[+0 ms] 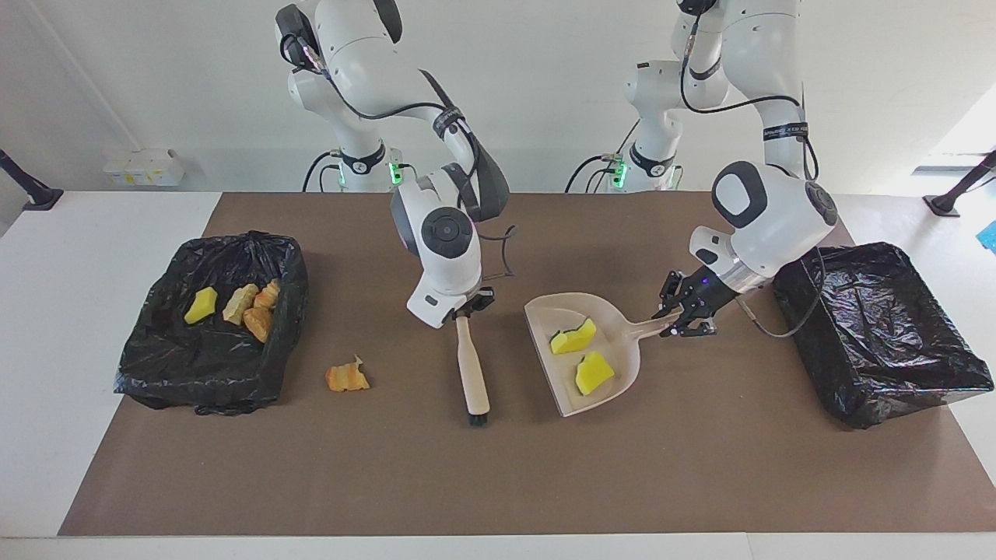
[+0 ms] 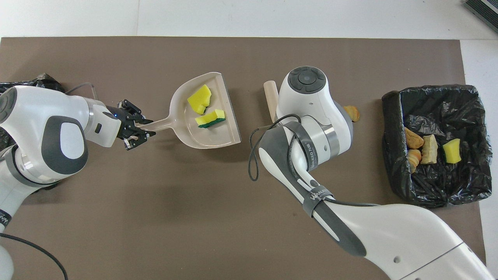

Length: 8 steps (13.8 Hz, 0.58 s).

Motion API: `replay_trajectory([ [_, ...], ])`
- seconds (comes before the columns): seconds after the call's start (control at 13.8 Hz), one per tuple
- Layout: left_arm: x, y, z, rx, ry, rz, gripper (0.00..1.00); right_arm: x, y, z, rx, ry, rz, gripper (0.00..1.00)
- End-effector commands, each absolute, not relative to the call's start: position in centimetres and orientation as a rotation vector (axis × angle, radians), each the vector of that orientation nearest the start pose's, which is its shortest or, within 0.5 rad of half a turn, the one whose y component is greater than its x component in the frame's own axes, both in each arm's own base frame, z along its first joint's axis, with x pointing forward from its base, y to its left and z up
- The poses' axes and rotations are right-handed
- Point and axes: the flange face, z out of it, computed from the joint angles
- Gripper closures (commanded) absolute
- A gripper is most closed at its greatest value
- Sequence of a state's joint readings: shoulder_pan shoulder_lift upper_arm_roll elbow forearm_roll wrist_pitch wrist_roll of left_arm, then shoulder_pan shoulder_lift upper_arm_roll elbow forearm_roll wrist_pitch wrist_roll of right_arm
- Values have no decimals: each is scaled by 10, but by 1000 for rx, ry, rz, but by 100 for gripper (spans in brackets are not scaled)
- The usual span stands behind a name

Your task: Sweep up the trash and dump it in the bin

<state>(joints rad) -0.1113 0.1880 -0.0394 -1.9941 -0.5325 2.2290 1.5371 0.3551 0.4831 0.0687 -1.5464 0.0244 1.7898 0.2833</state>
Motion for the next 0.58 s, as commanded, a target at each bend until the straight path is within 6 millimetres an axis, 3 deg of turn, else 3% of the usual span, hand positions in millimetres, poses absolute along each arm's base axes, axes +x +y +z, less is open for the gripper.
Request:
replay_trajectory([
  [0.0,584,-110,387,-2649,2115,-483,100,603,207,393,-3192,-145,496,100],
  [0.36,578,-182,398,-2524,2028,-245,100,617,116,426,-3365,-44,601,100],
  [0.51,566,-217,400,-2481,1945,-155,100,625,56,421,-3334,-34,592,100],
])
